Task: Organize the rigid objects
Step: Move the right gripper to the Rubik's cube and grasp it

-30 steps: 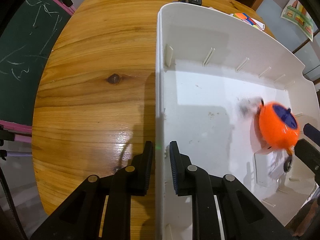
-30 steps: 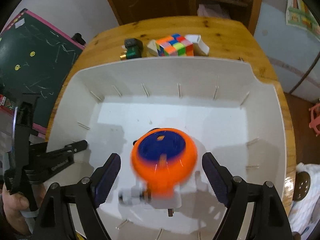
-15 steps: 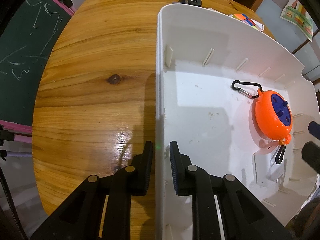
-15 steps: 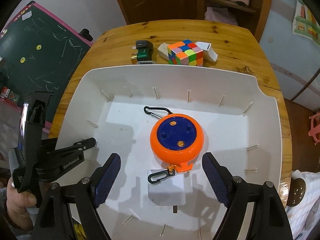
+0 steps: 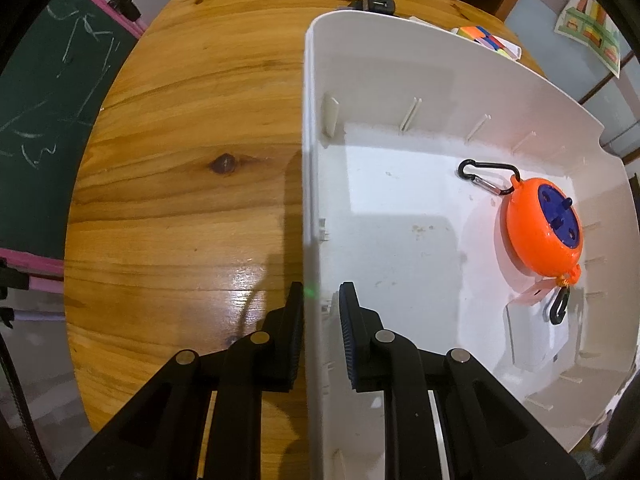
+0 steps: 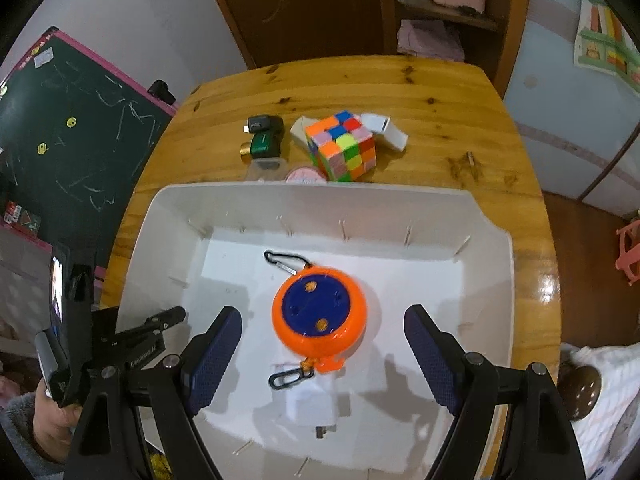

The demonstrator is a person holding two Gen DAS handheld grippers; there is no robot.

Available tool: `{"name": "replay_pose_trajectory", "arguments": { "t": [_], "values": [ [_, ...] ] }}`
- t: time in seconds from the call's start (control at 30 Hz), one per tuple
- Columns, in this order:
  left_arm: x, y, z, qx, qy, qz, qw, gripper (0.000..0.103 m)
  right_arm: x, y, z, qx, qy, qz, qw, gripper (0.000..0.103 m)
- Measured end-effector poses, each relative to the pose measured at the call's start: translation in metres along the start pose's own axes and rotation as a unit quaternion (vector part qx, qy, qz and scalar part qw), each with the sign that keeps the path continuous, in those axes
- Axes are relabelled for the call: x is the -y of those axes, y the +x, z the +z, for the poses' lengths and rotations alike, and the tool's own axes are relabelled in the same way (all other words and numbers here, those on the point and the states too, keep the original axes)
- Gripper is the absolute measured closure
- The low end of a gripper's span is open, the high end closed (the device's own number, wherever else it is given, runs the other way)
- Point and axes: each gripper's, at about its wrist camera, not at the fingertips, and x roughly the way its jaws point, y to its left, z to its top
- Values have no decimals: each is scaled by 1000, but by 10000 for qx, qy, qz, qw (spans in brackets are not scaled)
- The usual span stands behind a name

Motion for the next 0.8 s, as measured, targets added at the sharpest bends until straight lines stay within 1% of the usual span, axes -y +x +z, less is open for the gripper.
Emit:
{"name": "replay_pose_trajectory", "arguments": {
  "t": [0.07,0.2,0.33,0.47,0.57,0.67,0.8],
  "values": [
    [1,1,1,-33,25,5,10000,84,0,-4,7,103,-54,-28,9999,19],
    [1,2,2,-81,38,-50,9999,84,0,-5,25,163,-176,-93,9997,19],
    [0,3,3,-76,44,-162,9998,84,0,-4,49,235,-362,-273,9987,19],
    [-4,4,3,-124,15,-292,9995,85,2,-4,78,315,-436,-336,9980,19],
    [-7,3,2,-100,12,-297,9995,87,2,-2,99,397,-477,-363,9974,19],
    [-10,3,2,-90,-27,-299,9995,91,1,5,114,388,-509,-352,9973,19],
    [-10,4,3,-107,39,-257,9996,94,1,27,129,157,-575,-342,9976,19]
  ]
}}
